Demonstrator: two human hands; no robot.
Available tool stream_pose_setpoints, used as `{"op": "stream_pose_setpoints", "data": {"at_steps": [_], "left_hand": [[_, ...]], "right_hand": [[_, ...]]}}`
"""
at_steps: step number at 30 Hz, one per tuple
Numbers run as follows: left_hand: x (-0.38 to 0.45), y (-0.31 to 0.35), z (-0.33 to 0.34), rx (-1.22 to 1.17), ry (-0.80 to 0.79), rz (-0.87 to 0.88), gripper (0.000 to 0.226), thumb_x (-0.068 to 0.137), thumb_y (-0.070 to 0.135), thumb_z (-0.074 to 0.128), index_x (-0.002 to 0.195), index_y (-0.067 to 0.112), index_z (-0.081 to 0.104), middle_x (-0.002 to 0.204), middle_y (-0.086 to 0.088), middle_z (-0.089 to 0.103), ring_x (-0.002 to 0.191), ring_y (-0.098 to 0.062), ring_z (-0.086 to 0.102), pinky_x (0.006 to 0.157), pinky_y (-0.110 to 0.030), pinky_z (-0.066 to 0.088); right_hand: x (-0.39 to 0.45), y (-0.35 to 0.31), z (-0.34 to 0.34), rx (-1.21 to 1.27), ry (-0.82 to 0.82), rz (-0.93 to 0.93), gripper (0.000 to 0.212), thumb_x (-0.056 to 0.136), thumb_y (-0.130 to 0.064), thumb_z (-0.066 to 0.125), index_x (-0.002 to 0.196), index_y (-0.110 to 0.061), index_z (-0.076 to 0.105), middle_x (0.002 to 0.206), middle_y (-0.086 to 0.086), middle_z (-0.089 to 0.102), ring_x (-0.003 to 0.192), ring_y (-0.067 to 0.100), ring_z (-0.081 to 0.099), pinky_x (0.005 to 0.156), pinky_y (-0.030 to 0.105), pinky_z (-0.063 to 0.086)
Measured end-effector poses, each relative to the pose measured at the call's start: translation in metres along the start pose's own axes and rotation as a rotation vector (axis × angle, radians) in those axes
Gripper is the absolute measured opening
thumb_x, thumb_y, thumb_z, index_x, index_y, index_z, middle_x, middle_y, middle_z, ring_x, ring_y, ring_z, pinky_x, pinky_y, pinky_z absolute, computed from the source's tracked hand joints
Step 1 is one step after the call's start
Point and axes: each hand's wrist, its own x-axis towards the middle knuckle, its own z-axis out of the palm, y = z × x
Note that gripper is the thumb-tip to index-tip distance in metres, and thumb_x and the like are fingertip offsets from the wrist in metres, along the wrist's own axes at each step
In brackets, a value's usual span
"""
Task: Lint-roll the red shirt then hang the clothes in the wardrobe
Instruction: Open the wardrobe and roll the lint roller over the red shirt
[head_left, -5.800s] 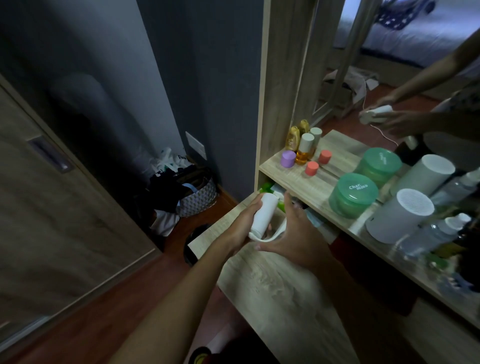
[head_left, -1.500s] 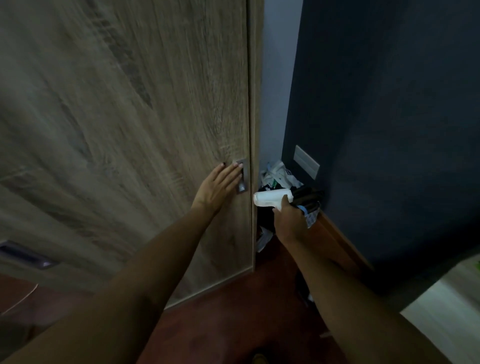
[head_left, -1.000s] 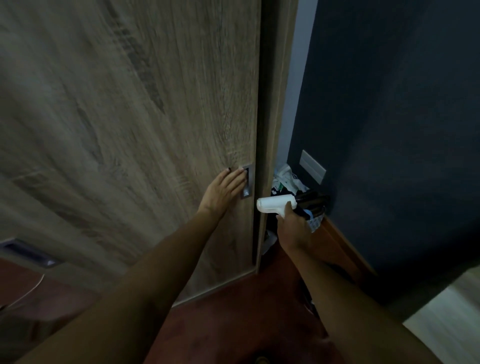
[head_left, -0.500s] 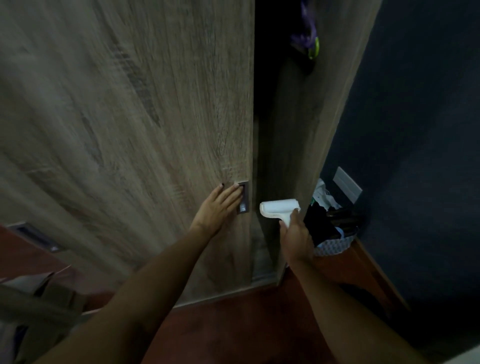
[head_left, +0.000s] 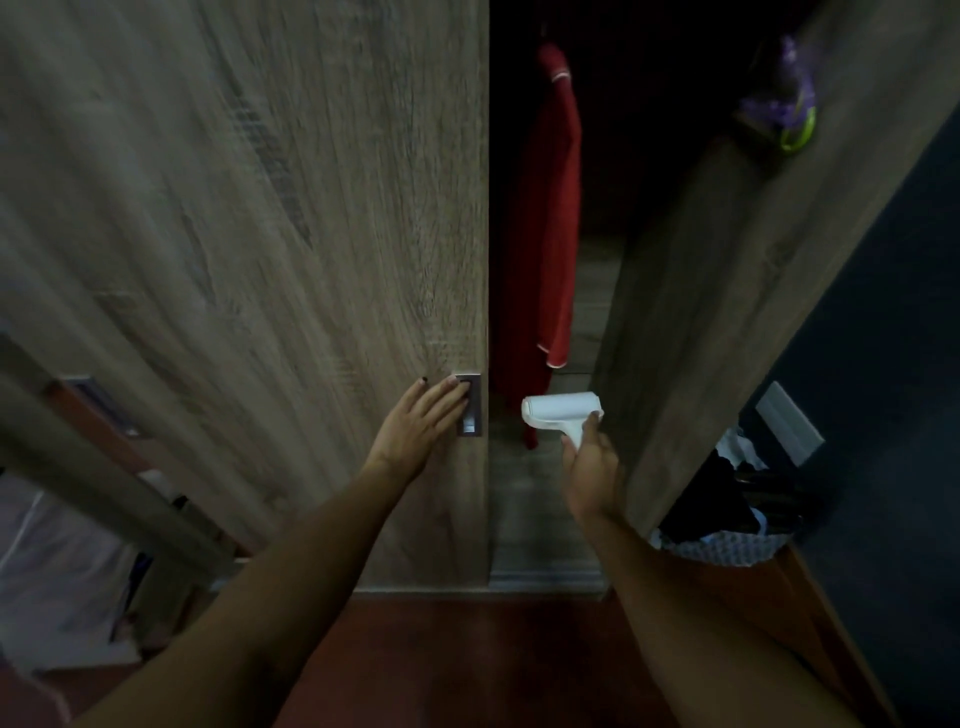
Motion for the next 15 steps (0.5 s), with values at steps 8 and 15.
{"op": "stream_pose_setpoints", "data": {"at_steps": [8, 15], "left_hand": [[-0.037, -0.039, 0.038, -0.015, -0.092, -0.119, 0.075, 0.095, 0.031, 0.04, 0.151, 0.017, -0.007, 0.159, -0.004, -0.016, 0.146, -0.025, -0.014, 0.117, -0.046, -0.005], [-0.063, -0.066, 0.061, -0.047, -0.156, -0.199, 0.069, 0.098, 0.031, 0.034, 0.151, 0.014, -0.007, 0.159, -0.004, -0.014, 0.146, -0.025, -0.014, 0.118, -0.044, -0.001]], "right_hand": [[-0.019, -0.048, 0.032, 0.039, -0.035, -0.089, 0.059, 0.095, -0.023, 0.055, 0.145, 0.001, 0.034, 0.119, 0.023, 0.062, 0.101, 0.038, 0.063, 0.08, 0.041, 0.051], [-0.034, -0.071, 0.045, -0.029, -0.061, -0.138, 0.06, 0.096, -0.026, 0.053, 0.146, -0.002, 0.032, 0.118, 0.021, 0.063, 0.099, 0.037, 0.063, 0.08, 0.041, 0.051]]}}
